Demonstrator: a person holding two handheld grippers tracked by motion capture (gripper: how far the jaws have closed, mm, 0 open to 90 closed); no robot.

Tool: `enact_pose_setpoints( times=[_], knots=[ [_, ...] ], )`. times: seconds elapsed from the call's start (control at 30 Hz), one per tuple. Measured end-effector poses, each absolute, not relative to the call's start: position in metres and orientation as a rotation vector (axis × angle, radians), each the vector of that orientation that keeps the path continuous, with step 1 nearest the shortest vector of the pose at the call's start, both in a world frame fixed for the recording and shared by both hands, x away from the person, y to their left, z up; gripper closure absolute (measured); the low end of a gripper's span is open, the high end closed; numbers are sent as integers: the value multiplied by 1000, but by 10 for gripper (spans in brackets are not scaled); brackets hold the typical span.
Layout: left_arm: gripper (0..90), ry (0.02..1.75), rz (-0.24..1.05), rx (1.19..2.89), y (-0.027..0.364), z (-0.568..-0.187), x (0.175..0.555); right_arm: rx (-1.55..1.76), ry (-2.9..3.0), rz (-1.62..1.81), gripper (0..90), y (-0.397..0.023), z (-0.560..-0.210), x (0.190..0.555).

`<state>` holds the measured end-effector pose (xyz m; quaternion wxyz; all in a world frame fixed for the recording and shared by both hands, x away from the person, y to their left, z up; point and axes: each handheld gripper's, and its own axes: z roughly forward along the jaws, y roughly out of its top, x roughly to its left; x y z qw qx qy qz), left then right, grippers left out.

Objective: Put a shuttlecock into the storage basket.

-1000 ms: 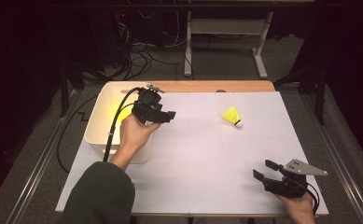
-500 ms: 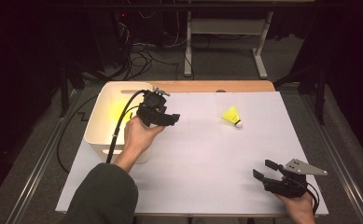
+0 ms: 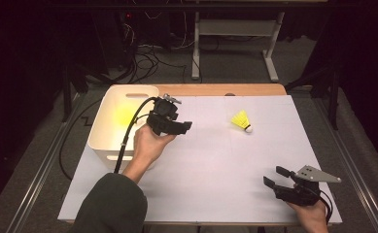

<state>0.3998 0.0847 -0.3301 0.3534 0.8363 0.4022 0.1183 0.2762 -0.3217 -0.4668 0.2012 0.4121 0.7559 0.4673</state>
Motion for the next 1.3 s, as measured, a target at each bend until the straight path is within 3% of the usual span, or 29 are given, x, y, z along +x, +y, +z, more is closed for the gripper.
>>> enact_pose_setpoints(
  times=[1.3],
  knots=[
    [404, 1010, 306, 2188, 54, -371, 393, 1159, 2111, 1301, 338, -322, -467, 277]
  ],
)
